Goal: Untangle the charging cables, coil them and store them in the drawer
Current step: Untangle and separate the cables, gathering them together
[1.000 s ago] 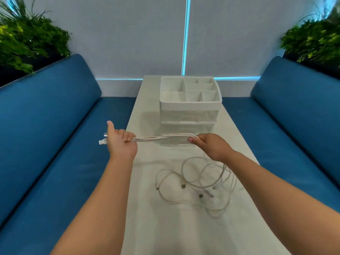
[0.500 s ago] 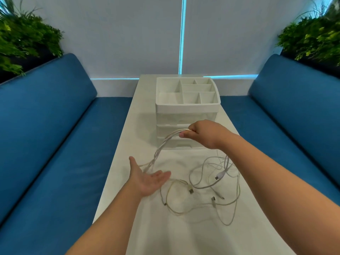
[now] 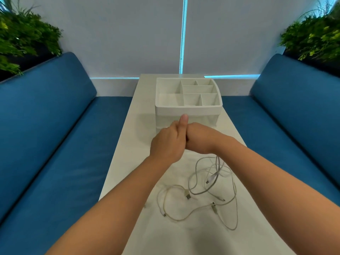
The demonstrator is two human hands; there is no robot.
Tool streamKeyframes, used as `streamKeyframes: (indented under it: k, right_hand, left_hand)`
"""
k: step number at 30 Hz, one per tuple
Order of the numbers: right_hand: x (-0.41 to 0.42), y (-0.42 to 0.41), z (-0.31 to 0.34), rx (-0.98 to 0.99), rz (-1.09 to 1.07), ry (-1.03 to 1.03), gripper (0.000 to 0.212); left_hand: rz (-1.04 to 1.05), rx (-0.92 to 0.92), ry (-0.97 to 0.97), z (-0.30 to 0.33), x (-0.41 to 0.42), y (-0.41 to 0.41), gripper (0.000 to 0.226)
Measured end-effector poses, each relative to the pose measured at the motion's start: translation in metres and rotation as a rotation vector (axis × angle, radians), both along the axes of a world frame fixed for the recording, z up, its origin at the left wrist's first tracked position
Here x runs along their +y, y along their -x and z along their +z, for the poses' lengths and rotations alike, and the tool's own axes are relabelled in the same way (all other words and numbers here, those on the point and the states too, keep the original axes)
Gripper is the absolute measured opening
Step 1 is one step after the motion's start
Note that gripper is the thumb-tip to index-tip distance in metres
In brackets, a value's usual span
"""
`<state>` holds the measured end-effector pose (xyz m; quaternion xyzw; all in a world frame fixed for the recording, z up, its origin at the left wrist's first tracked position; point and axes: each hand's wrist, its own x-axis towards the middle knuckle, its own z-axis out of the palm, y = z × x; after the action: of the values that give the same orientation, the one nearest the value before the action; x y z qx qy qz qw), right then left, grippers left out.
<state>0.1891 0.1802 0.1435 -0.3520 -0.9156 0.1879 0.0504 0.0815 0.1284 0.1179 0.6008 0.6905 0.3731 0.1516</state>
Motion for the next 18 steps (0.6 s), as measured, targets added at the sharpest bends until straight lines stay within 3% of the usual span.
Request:
streamKeyframes:
  k: [5,9,18]
  right_hand:
    - [-0.003,-0.013,-0.018,0.305,-0.024,0.281,0.002]
    - [0.010,-0.041,-0.028,0.279,-0.130,0.413,0.024]
    - [0.017,-0.049,-0.045,0.232,-0.120,0.311,0.023]
  left_hand:
    - [-0.066,0.265,-0.010,0.004,-0.001,0.006,0.071]
    - [-0.001,0.344,0.068,0.001,0.008,0.034,0.068]
    - [0.013,-0.014,0.002,-0.020,-0.001,0.059,0.064]
